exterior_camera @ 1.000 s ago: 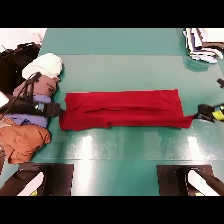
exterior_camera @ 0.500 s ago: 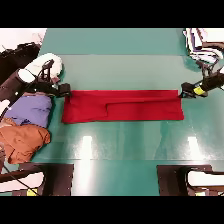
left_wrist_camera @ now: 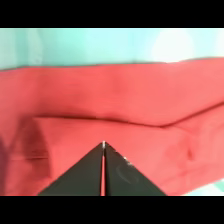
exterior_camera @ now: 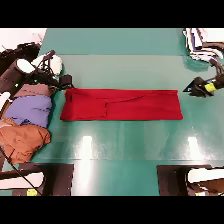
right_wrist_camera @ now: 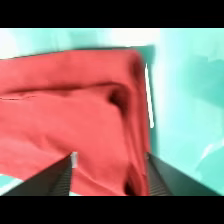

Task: Fold the shirts.

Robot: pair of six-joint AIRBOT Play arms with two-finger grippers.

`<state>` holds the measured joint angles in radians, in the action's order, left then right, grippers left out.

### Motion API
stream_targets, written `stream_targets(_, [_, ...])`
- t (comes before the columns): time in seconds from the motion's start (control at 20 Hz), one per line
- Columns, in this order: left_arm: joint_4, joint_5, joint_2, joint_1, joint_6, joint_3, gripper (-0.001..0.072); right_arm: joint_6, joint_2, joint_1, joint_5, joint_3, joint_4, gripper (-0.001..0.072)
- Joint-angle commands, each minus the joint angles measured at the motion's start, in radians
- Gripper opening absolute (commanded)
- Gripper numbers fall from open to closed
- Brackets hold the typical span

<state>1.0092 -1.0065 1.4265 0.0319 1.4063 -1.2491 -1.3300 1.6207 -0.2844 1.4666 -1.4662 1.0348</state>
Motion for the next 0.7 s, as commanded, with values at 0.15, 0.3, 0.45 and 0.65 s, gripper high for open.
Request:
stream_targets(0.15, [-0.023, 0.086, 0.003, 0.157, 0.040, -0.009, 0.0025, 0.061, 0.090, -0.124, 0.075, 0.086, -0.079, 0.0553])
stream_targets(0.3, [-0.023, 0.106, 0.010, 0.222, 0.064, -0.009, 0.0025, 0.108, 0.113, -0.106, -0.004, 0.206, -0.145, 0.0553])
stream_targets(0.45, [-0.026, 0.132, 0.047, 0.286, 0.089, -0.009, 0.0024, 0.158, 0.113, -0.066, -0.053, 0.272, -0.212, 0.0552])
stream_targets(0.65, [-0.079, 0.200, 0.133, 0.357, 0.087, -0.034, 0.0024, 0.217, 0.113, 0.016, -0.057, 0.270, -0.231, 0.0214])
